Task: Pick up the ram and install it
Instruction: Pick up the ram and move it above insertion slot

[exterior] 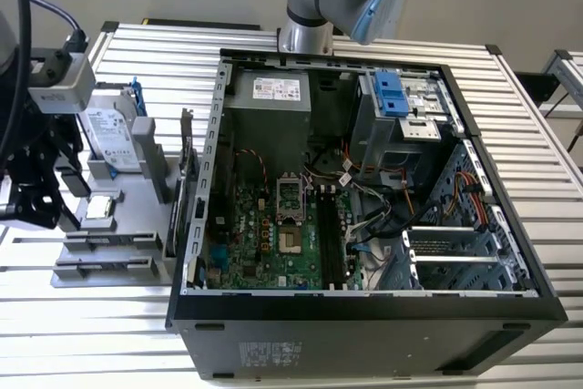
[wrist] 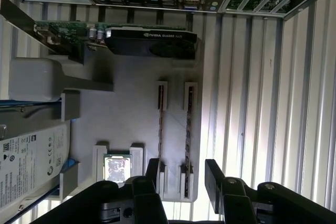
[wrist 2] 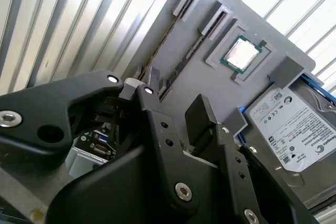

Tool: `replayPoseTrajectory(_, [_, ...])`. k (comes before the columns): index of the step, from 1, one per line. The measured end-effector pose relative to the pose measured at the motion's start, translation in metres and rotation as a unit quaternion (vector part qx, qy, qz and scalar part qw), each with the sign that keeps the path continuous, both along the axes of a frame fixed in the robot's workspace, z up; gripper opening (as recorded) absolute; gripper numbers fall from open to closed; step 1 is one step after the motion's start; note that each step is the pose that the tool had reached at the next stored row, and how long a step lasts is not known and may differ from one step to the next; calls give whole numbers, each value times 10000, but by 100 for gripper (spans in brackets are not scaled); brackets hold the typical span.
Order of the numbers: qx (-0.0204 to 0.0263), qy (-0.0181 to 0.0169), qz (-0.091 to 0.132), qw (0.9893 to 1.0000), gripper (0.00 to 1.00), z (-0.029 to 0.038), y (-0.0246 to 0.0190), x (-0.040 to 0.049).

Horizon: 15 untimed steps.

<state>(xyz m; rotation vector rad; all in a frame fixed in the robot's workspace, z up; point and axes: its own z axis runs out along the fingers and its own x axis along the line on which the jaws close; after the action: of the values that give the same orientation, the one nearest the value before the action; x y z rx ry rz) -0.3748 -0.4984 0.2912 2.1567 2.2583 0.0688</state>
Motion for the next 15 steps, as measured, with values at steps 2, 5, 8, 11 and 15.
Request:
replayPoseTrajectory(2, [0,1,1,10000,100,-5,-1,1])
replayPoseTrajectory(5, [0,2,1,10000,100,-11,-1,1])
replayPoseTrajectory(8, [0,3,0,10000,100,-18,0,0])
replayPoseTrajectory(11, [0,4,0,10000,100,-24,-1,0])
replayPoseTrajectory(15, [0,5,0,10000,100,-34,0,1])
